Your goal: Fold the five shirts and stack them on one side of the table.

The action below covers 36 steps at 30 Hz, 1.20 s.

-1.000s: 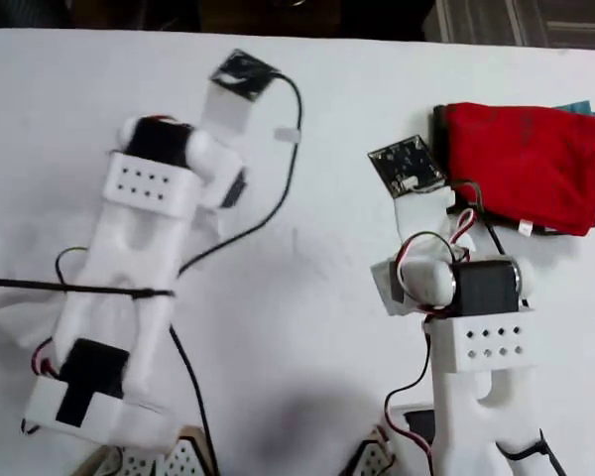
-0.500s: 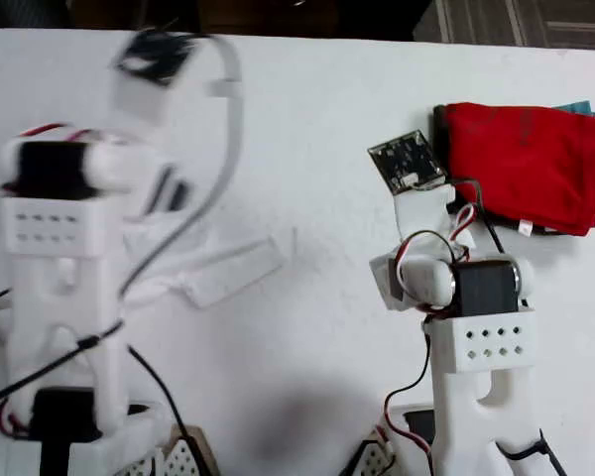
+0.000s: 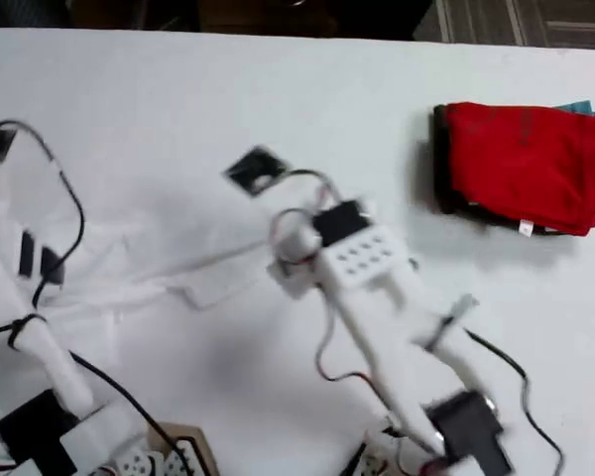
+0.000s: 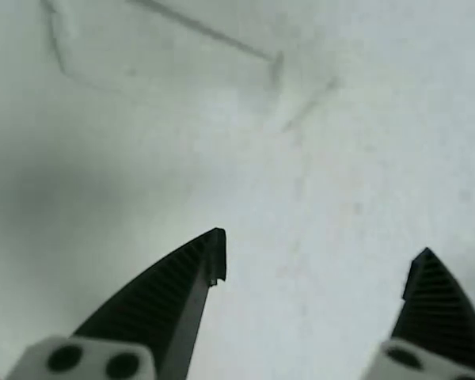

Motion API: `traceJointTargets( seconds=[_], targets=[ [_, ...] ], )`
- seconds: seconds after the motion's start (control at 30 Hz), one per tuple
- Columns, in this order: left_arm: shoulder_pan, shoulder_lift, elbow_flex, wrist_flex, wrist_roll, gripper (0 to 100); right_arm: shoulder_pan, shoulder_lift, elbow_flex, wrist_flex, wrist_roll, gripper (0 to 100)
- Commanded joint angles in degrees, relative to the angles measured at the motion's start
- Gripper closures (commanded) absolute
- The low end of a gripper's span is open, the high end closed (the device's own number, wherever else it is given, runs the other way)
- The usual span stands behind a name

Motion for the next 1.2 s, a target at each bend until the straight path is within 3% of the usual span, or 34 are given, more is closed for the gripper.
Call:
traceJointTargets(
  seconds=[0.0,0.27,0.63,0.7,0.83,0.93,1.0,1.17],
  targets=[
    [-3.34,-2.11,2.24,-1.85,-0.35,78,-4.00,7.25,-4.48,-4.18,-0.53,64.4],
    [-6.77,-2.11,6.90,-6.59,-0.35,78,-5.58,22.73,-13.63,-8.92,-10.02,64.4],
    [-6.59,-2.20,6.64,-7.30,-0.35,78,-4.97,41.80,-31.82,-3.56,-10.55,64.9],
    [-6.51,-2.20,6.64,-8.26,-0.35,78,-4.97,44.26,-34.20,-0.57,-10.29,70.7],
    [-6.77,-2.20,6.64,-9.23,-0.88,78,-4.53,49.36,-38.33,3.65,-10.11,98.5],
    [-6.77,-2.20,6.90,-8.97,-2.64,78,-3.12,51.74,-41.41,8.31,-10.11,94.3],
    [-6.77,-2.20,7.16,-8.79,-2.90,78,-1.01,51.74,-44.66,10.24,-10.11,98.8],
    [-6.59,-2.20,7.25,-8.62,-2.90,78,9.54,48.75,-56.79,14.64,-10.11,98.0]
  ],
)
